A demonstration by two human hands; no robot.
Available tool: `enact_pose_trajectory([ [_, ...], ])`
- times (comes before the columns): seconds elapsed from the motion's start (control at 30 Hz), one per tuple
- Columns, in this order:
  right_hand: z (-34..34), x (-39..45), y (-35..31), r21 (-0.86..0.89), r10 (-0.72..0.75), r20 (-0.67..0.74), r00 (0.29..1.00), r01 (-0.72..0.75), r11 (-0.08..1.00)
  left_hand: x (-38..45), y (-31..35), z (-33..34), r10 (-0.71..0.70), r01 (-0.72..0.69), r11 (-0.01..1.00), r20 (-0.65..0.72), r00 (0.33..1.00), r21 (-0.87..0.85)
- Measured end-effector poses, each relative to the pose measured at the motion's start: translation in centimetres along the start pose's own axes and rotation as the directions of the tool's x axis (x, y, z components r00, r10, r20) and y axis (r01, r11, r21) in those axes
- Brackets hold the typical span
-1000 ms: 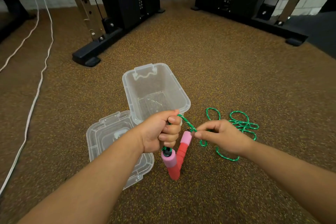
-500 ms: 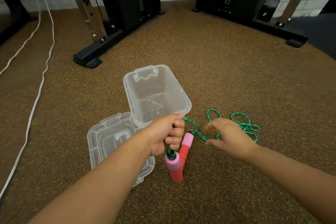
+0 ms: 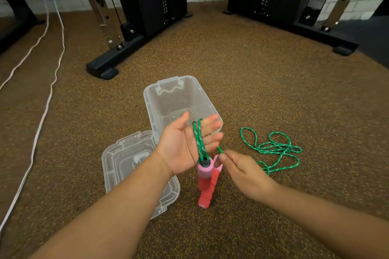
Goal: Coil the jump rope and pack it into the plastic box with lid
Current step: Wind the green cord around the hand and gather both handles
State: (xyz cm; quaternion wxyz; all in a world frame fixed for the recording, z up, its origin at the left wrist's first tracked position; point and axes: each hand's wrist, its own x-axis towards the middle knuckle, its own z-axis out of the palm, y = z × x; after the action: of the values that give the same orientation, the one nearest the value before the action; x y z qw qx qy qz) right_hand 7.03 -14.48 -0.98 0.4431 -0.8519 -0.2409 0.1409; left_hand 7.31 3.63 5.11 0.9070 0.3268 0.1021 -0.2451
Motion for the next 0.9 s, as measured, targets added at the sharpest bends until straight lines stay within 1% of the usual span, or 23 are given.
enact_pose_trajectory([
  [0.03,0.0,-0.4,-0.2,-0.127,-0.035,0.03,0.999,0.039,0.991,0.1,0.1,0.0,0.013,-0.013,1.0,0.02,1.0,-0.025],
  [0.1,-0.4,-1.4,-0.9,-0.321,-0.092,0.1,0.991,0.119,0.939,0.4,0.3,-0.1,0.024,-0.024,0.998,0.012,1.0,-0.049],
  [0.17,-0.9,-2.1,-1.5,-0.437,-0.171,0.131,0.977,0.211,0.874,0.6,0.1,-0.1,0.019,-0.02,0.999,-0.02,1.0,-0.05],
  [0.2,-1.3,-2.3,-2.0,-0.455,-0.228,0.142,0.963,0.268,0.849,0.7,-0.1,-0.1,0.007,-0.008,0.999,-0.034,0.999,-0.038],
  [0.27,-2.1,-2.3,-3.5,-0.447,-0.352,0.171,0.92,0.39,0.805,0.8,-0.5,0.1,-0.034,0.036,0.999,-0.058,0.998,0.031],
  [0.33,-3.2,-1.7,-5.0,-0.406,-0.404,0.174,0.898,0.439,0.802,0.7,-0.7,0.4,-0.092,0.105,0.979,-0.08,0.993,0.176],
  [0.43,-5.1,0.1,-5.8,-0.375,-0.403,0.094,0.91,0.407,0.833,0.1,-1.1,1.0,-0.208,0.207,0.883,-0.045,0.977,0.421],
  [0.53,-6.9,2.1,-5.4,-0.404,-0.371,0.032,0.928,0.351,0.845,0.0,-1.4,1.2,-0.296,0.255,0.799,-0.012,0.955,0.545],
  [0.63,-7.3,3.3,-4.4,-0.401,-0.327,0.038,0.944,0.314,0.861,0.0,-1.2,1.2,-0.398,0.321,0.774,0.026,0.917,0.545],
  [0.73,-6.8,3.6,-2.9,-0.298,-0.258,0.03,0.966,0.255,0.92,-0.3,-0.7,1.2,-0.465,0.343,0.768,0.103,0.879,0.541],
  [0.77,-6.6,3.6,-2.3,-0.249,-0.243,0.018,0.97,0.24,0.938,-0.4,-0.7,1.4,-0.456,0.326,0.769,0.115,0.883,0.55],
  [0.83,-5.7,3.4,-1.3,-0.152,-0.207,0.001,0.978,0.205,0.967,-0.7,-0.8,1.6,-0.397,0.27,0.79,0.124,0.91,0.551],
  [0.9,-4.3,2.9,-0.5,0.013,-0.176,-0.005,0.984,0.176,0.984,-0.8,-1.0,1.5,-0.327,0.217,0.826,0.129,0.936,0.519],
])
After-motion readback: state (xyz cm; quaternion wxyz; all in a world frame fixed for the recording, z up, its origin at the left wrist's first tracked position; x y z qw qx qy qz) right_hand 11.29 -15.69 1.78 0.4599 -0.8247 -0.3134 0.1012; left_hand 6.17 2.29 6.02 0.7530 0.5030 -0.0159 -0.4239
